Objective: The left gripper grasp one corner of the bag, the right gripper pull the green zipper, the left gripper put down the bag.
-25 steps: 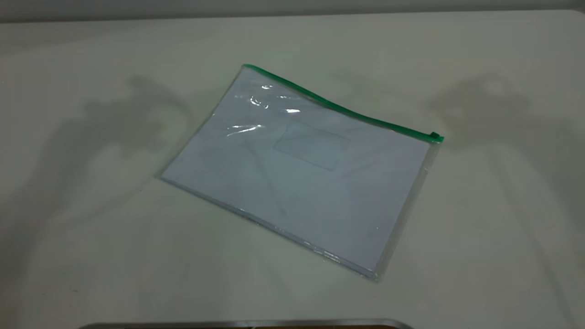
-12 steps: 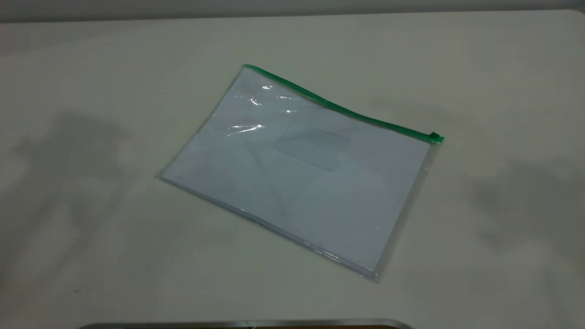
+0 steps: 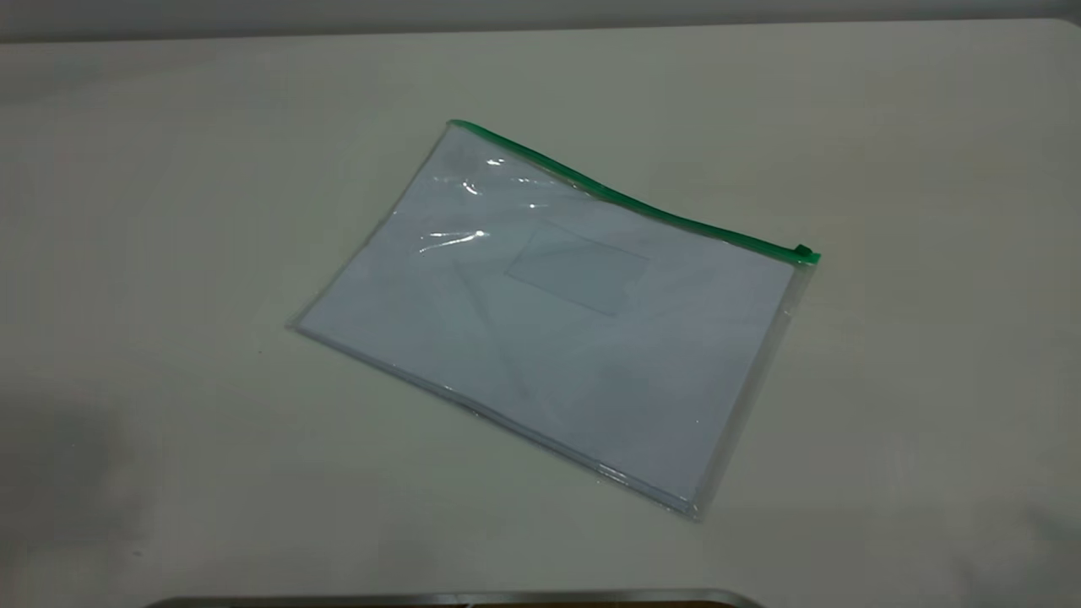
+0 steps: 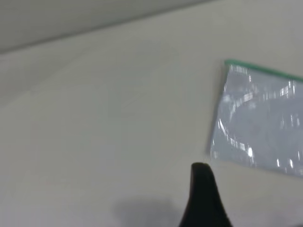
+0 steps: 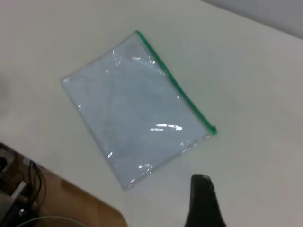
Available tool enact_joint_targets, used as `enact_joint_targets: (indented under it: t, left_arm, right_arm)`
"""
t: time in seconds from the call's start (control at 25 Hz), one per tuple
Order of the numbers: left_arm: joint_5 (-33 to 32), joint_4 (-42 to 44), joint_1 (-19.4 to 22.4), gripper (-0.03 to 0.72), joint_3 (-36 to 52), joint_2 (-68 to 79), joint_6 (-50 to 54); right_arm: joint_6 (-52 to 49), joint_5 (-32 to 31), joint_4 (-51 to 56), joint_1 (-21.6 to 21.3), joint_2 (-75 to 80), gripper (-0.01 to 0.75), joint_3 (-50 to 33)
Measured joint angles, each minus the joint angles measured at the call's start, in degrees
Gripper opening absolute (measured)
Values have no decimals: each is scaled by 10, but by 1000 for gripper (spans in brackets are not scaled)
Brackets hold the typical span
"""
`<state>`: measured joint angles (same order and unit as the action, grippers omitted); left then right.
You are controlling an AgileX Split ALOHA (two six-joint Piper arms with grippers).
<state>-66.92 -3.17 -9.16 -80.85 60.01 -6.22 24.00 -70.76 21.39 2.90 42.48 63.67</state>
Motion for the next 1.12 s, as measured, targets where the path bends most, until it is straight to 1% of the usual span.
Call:
enact_joint_targets:
  t: [0.16,0.28,0.48,0.68,0.88,1.12]
  left_arm:
    - [0,-2,0,590,131,-105,0]
    - [0,-2,0,590,212,-182,-2]
    - [0,-2,0,590,311,-302,-2]
    - [0,-2,0,590,369,-376,-3]
    - [0,-2,0,590,407,-421,-13]
    - [0,10,0,590,440,-433,-16]
  right_arm:
    - [-1,0,0,0,-110,561,-80]
    - [-4,0,0,0,-192,561,-130]
    - [-4,0,-4,0,-319,561,-197]
    - [-15,0,-25,0,-385,561,-261]
    - [-19,2,-66,0,-413,561,-325]
    - [-42,41,-105,0,-433,561,-356]
